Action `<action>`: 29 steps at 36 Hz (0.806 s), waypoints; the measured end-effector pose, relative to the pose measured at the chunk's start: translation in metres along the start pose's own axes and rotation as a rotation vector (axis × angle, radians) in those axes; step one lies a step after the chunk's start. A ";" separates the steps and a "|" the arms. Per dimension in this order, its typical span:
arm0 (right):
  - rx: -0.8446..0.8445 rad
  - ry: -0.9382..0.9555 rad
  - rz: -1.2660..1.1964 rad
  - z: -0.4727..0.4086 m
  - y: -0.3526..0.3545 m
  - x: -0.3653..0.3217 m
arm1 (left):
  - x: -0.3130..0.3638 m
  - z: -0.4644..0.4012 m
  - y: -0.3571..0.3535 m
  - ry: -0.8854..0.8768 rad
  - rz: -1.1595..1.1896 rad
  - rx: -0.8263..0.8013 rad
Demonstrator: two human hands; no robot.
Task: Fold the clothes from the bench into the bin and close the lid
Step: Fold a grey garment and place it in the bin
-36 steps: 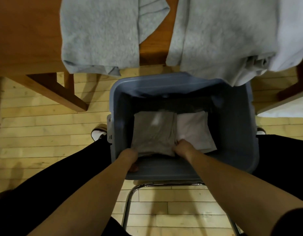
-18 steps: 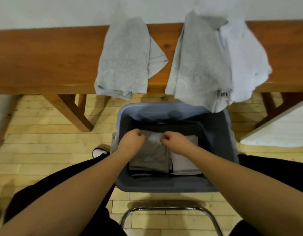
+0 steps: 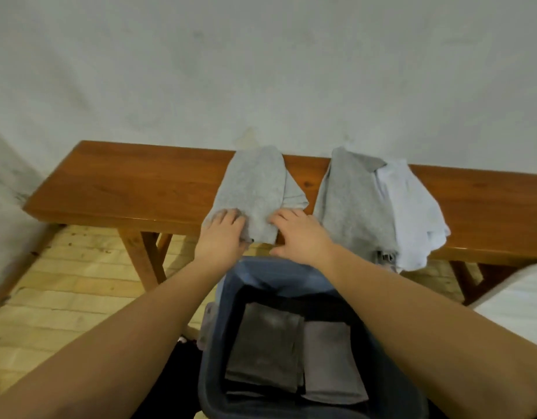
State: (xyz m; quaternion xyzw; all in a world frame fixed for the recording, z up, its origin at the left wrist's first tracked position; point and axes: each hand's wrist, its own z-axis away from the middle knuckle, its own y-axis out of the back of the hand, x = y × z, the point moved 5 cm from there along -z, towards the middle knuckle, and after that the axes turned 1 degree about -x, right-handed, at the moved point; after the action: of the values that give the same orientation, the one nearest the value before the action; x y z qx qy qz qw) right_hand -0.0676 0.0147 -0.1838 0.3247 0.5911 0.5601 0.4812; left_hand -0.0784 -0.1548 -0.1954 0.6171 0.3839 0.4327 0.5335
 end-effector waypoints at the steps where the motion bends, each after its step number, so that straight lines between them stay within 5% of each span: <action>1: 0.041 -0.017 -0.033 -0.001 -0.001 0.000 | -0.001 -0.002 0.001 -0.009 -0.016 0.007; 8: 0.295 -0.107 -0.036 0.003 -0.018 -0.016 | -0.004 -0.002 0.009 -0.004 0.084 -0.113; 14: 0.090 -0.150 -0.021 0.000 -0.005 -0.021 | -0.010 -0.004 0.015 0.041 0.111 -0.245; 20: -0.049 -0.257 -0.051 -0.002 0.002 -0.034 | 0.004 0.009 0.042 0.124 0.343 -0.221; 23: 0.005 -0.270 -0.074 0.003 0.017 -0.045 | 0.017 0.022 0.061 0.124 0.345 -0.153; 29: 0.174 -0.279 -0.247 0.030 0.057 -0.052 | 0.020 0.041 0.107 0.226 0.751 -0.005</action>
State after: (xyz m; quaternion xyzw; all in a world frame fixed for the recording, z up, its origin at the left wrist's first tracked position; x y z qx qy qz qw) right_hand -0.0314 -0.0136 -0.1145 0.3648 0.6000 0.3932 0.5935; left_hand -0.0314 -0.1643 -0.0895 0.6618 0.1869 0.6639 0.2938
